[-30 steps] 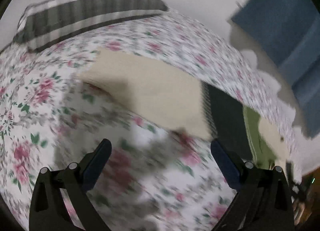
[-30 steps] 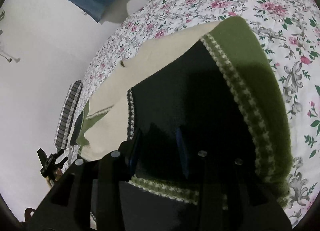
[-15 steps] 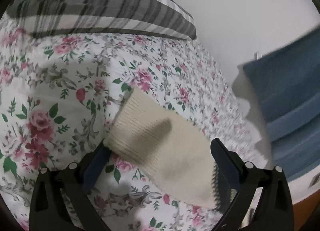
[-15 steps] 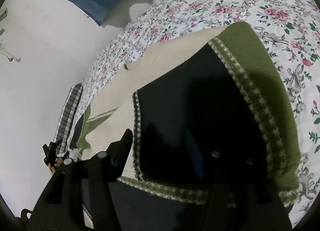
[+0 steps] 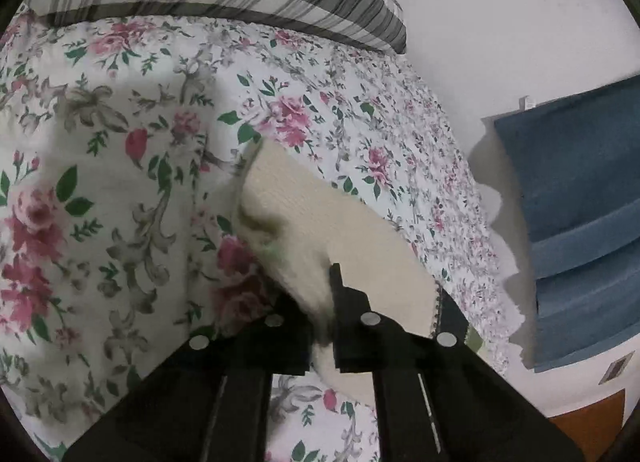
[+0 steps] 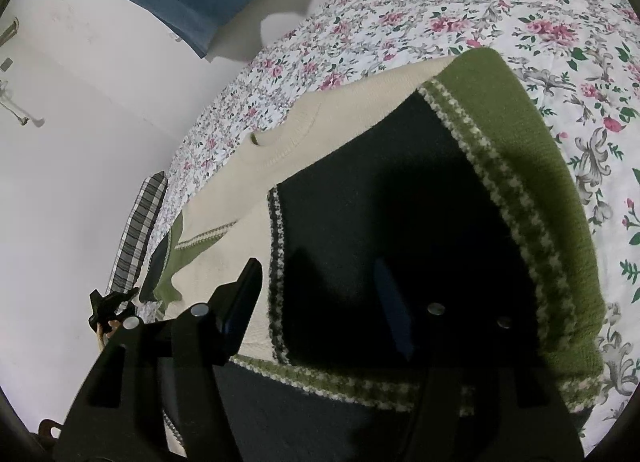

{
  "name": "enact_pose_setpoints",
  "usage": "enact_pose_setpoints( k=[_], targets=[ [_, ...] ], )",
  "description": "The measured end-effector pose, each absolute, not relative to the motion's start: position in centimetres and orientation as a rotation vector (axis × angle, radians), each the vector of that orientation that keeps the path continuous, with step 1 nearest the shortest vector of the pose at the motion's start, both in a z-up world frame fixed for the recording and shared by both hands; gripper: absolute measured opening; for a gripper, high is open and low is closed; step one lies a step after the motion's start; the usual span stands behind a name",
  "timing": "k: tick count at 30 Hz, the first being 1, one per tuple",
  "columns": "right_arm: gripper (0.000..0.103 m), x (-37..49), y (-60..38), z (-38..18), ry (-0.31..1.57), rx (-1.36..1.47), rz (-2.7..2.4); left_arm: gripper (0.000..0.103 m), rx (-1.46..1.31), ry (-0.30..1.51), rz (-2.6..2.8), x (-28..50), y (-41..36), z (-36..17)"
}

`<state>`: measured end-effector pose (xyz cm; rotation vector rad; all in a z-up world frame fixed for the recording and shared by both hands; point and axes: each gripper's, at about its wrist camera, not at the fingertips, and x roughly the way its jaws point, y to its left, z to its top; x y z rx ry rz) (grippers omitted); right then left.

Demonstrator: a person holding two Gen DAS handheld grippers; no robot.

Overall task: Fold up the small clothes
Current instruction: 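Grasp the other cream sleeve cuff with the left tool and fold it across the body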

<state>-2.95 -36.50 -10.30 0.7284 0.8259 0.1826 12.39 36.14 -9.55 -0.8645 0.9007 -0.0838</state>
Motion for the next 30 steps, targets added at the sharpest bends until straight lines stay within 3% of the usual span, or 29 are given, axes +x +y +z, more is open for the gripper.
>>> enact_pose_setpoints(
  k=[7, 13, 17, 23, 30],
  targets=[
    [0.058, -3.1, -36.7, -10.2, 0.818, 0.745, 0.182, 0.007, -0.526, 0.788, -0.045, 11.2, 31.7, -2.0],
    [0.058, -3.8, -36.8, -9.1, 0.803, 0.764, 0.171, 0.007, -0.309, 0.625, -0.254, 8.8, 20.1, 8.4],
    [0.058, -4.8, -36.6, -8.0, 0.782, 0.766, 0.188, 0.007, -0.185, 0.565, -0.410, 6.6, 11.1, 12.2],
    [0.058, -5.9, -35.9, -7.0, 0.788, 0.752, 0.239, 0.007, -0.061, 0.580, -0.616, 3.3, -2.5, 10.8],
    [0.058, -6.7, -35.8, -7.8, 0.801, 0.788, 0.275, 0.007, 0.017, 0.786, -0.742, 2.8, -13.3, 1.4]
  ],
)
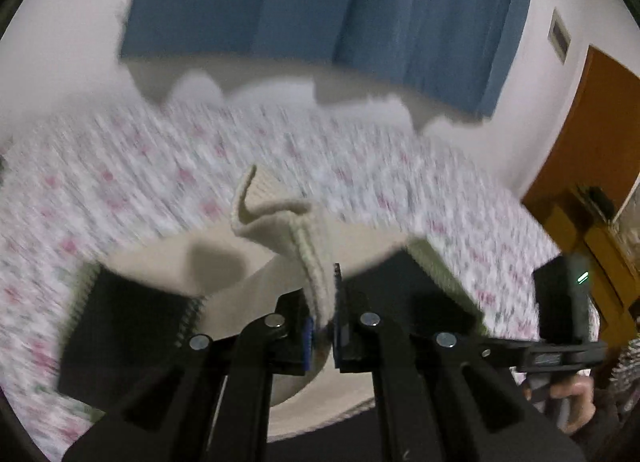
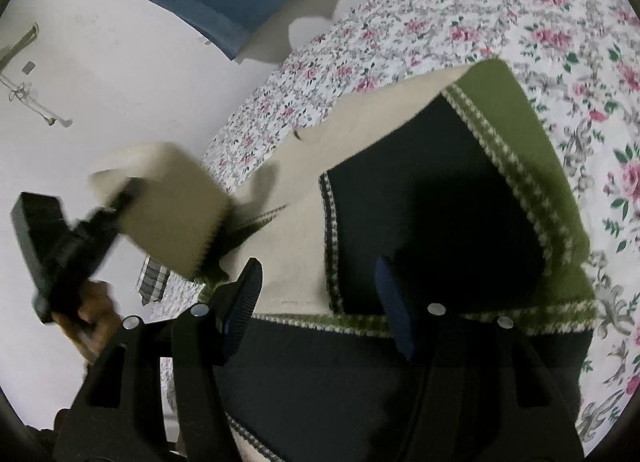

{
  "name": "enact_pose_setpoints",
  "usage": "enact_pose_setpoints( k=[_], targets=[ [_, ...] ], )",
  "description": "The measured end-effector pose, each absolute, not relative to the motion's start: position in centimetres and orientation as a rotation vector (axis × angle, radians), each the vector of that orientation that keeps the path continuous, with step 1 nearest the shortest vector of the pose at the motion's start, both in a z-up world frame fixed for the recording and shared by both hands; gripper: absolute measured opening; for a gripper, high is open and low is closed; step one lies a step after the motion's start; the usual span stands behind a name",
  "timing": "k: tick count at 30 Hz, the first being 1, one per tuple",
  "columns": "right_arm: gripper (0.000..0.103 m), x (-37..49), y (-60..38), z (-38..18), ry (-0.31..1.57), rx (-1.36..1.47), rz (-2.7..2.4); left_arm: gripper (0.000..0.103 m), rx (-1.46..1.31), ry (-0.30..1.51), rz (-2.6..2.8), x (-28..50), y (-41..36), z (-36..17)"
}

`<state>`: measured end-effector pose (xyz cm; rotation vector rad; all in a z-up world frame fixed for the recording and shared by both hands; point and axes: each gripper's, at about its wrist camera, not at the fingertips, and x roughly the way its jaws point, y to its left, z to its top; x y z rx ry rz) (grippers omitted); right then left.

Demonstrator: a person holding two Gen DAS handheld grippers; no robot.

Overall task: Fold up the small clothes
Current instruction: 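Grasp the other cream sleeve cuff with the left tool and fold it across the body, then open the left tool to lay the sleeve on the folded body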

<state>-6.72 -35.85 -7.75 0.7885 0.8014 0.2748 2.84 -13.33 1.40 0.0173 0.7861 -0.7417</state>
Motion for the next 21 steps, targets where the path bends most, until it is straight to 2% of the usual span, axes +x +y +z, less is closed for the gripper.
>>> enact_pose_setpoints(
  k=[3, 7, 9, 11, 13, 19, 21],
  targets=[
    [0.058, -6.9, -35.9, -8.4, 0.803, 0.815, 0.285, 0.007, 0.063, 0.868, -0.753, 2.9, -16.0, -2.6],
    [0.059, -6.9, -35.8, -9.0, 0.814, 0.855, 0.313, 0.009, 0.124, 0.902, -0.775, 1.3, -18.2, -4.6],
    [0.059, -6.8, -35.9, -9.1, 0.813, 0.866, 0.314, 0.017, 0.157, 0.875, -0.788, 0.3, -18.4, -4.1],
    [0.059, -6.8, -36.2, -9.1, 0.810, 0.888, 0.319, 0.038, 0.138, 0.846, -0.807, 0.1, -18.1, -3.1],
    [0.059, -6.8, -36.4, -9.1, 0.809, 0.918, 0.330, 0.049, 0.119, 0.811, -0.813, -0.4, -17.2, -1.9],
    [0.059, -5.4, -36.1, -8.5, 0.813, 0.966, 0.335, 0.058, 0.127, 0.714, -0.706, -1.1, -10.4, 0.3],
    [0.059, -4.8, -36.0, -9.0, 0.844, 0.976, 0.307, 0.058, 0.129, 0.706, -0.637, -0.5, -7.7, 0.2]
  ],
)
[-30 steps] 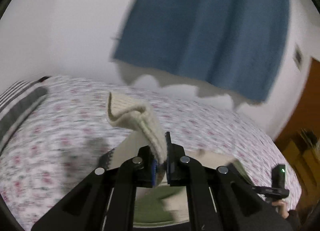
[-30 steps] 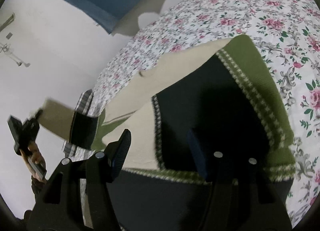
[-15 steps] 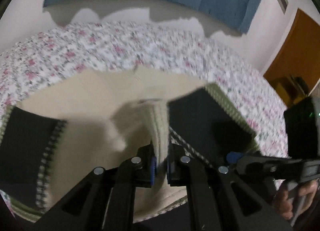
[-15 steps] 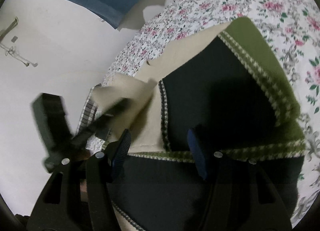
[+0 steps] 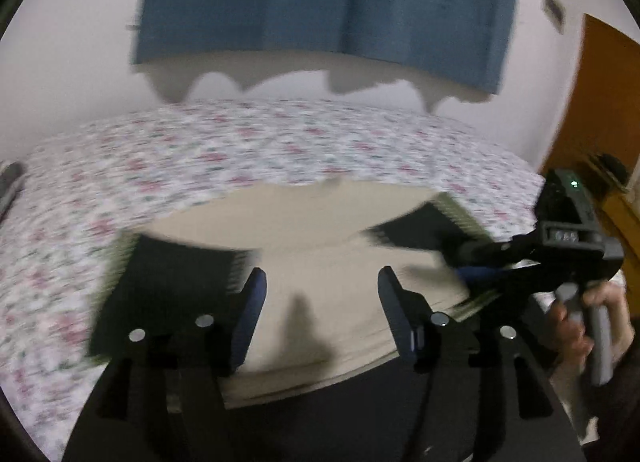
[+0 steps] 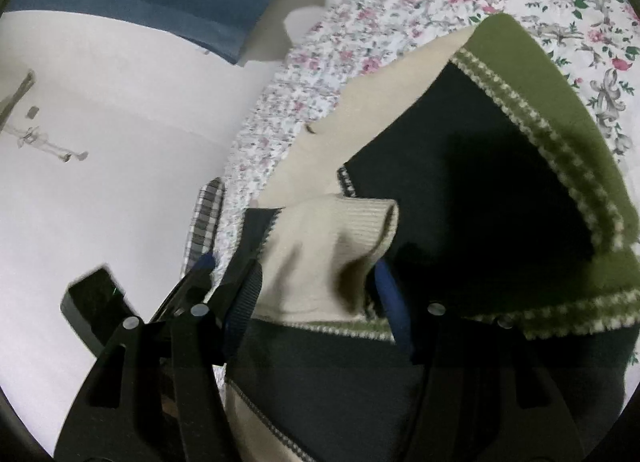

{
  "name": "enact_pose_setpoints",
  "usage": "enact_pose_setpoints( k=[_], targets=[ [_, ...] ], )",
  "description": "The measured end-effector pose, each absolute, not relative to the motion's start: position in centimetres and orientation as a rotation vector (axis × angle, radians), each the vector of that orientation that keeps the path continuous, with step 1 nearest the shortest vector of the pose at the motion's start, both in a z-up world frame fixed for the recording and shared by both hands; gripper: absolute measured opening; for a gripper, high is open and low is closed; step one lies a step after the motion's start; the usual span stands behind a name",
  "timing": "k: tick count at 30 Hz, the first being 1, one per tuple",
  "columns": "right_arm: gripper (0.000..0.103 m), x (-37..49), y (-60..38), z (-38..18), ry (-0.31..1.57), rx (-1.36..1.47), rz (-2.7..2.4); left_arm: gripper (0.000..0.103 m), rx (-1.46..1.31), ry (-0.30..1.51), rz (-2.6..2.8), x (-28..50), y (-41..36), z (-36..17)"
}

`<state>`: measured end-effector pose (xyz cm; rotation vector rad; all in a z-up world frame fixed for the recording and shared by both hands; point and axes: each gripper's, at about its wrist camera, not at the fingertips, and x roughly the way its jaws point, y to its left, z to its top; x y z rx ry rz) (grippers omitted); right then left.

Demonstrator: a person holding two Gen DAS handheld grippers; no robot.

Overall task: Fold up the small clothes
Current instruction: 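Open the left tool to lay the sleeve on the folded body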

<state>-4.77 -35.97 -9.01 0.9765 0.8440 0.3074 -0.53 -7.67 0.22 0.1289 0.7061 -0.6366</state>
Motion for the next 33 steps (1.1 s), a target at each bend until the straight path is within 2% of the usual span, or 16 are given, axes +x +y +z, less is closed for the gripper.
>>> enact_pose_setpoints(
  k=[9, 11, 12, 13, 14, 15, 21, 24, 33],
  targets=[
    [0.058, -3.9, -34.6, -10.7, 0.906, 0.995, 0.236, 0.058, 0.062, 0.792, -0.360, 2.0, 2.4, -3.2],
    [0.048, -3.2, -34.0, -10.6, 0.918, 0.958, 0.223, 0.058, 0.051, 0.810, -0.322, 2.3, 3.4, -4.0],
    [0.034, -2.9, -33.7, -10.6, 0.932, 0.937, 0.210, 0.058, 0.029, 0.821, -0.319, 2.3, 4.0, -4.3],
    [0.025, -2.7, -33.5, -10.6, 0.942, 0.926, 0.207, 0.058, 0.011, 0.834, -0.319, 2.3, 4.6, -4.6],
    [0.012, -2.4, -33.3, -10.6, 0.946, 0.921, 0.214, 0.058, 0.003, 0.842, -0.312, 2.3, 4.9, -4.9],
    [0.006, -2.4, -33.1, -10.3, 0.944, 0.916, 0.224, 0.058, -0.002, 0.846, -0.309, 2.2, 5.2, -5.1],
    [0.006, -4.7, -32.8, -4.8, 0.799, 0.790, 0.234, 0.058, -0.013, 0.854, -0.318, 2.2, 5.6, -5.3],
    [0.006, -6.2, -33.7, -3.7, 0.763, 0.741, 0.191, 0.058, -0.006, 0.855, -0.318, 2.3, 5.5, -5.4],
    [0.006, -5.6, -36.4, -8.9, 0.855, 0.755, 0.082, 0.058, 0.016, 0.879, -0.294, 2.6, 5.1, -6.1]
  ],
)
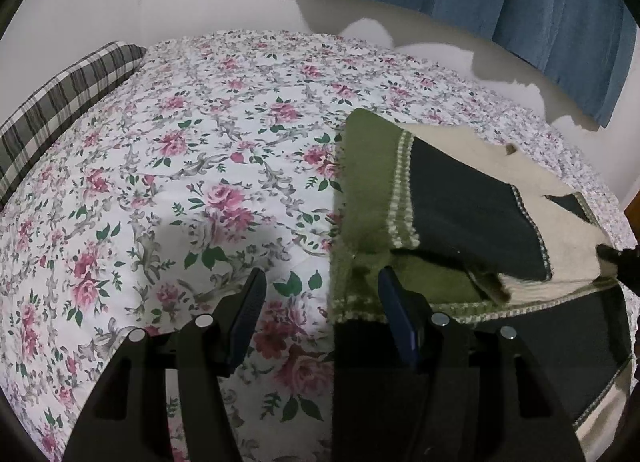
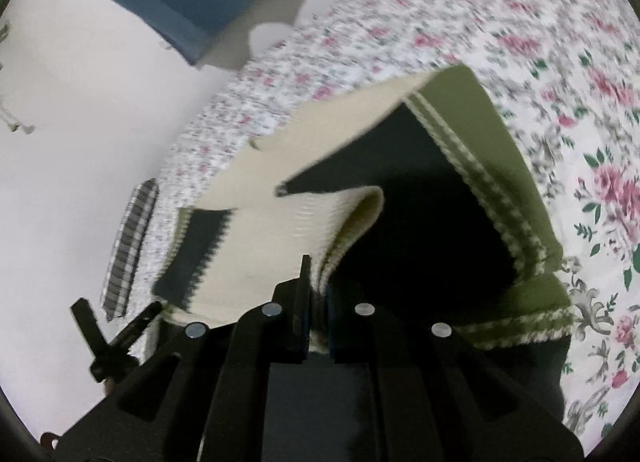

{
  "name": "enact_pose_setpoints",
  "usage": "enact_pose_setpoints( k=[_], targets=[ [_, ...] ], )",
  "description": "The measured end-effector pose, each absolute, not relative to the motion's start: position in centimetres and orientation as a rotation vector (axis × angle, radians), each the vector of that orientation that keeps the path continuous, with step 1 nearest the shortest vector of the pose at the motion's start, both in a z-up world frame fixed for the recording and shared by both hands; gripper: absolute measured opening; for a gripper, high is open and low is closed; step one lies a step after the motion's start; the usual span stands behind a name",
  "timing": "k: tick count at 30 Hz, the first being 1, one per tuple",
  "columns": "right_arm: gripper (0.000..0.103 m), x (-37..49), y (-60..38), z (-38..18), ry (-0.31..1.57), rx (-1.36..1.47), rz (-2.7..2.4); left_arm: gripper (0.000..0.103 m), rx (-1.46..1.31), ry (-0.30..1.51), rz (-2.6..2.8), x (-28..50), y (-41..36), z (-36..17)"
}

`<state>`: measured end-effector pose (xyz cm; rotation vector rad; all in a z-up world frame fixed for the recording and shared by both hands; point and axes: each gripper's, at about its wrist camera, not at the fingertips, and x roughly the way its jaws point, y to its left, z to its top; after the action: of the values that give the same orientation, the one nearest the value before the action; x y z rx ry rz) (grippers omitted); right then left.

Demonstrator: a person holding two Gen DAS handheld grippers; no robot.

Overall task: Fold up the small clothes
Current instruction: 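Open the left tool to lay the sleeve on the folded body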

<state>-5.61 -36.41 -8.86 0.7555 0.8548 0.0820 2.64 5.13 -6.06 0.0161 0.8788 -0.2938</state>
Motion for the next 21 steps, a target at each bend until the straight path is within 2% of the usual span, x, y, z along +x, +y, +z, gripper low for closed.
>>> enact_pose_setpoints(
  k=[5, 12, 15, 21],
  targets=[
    [0.006, -5.1, -36.6, -10.8, 0.877, 0.789, 0.085, 0.058, 0.018, 0.900, -0.283, 3.0, 5.2, -6.5],
    [0.006, -4.9, -36.5, -10.1, 0.851, 0.797, 0.113, 0.058, -0.046, 0.864, -0.342, 2.7, 5.7, -5.1],
    [0.006, -4.2, -36.3, -9.8, 0.845, 0.783, 0.114, 0.071, -0.091, 0.851, -0.387, 2.8, 5.6, -4.3],
    [0.006, -3.6, -36.1, -9.0, 0.826, 0.755, 0.118, 0.071, -0.092, 0.868, -0.368, 4.8, 5.0, -4.4]
  ],
)
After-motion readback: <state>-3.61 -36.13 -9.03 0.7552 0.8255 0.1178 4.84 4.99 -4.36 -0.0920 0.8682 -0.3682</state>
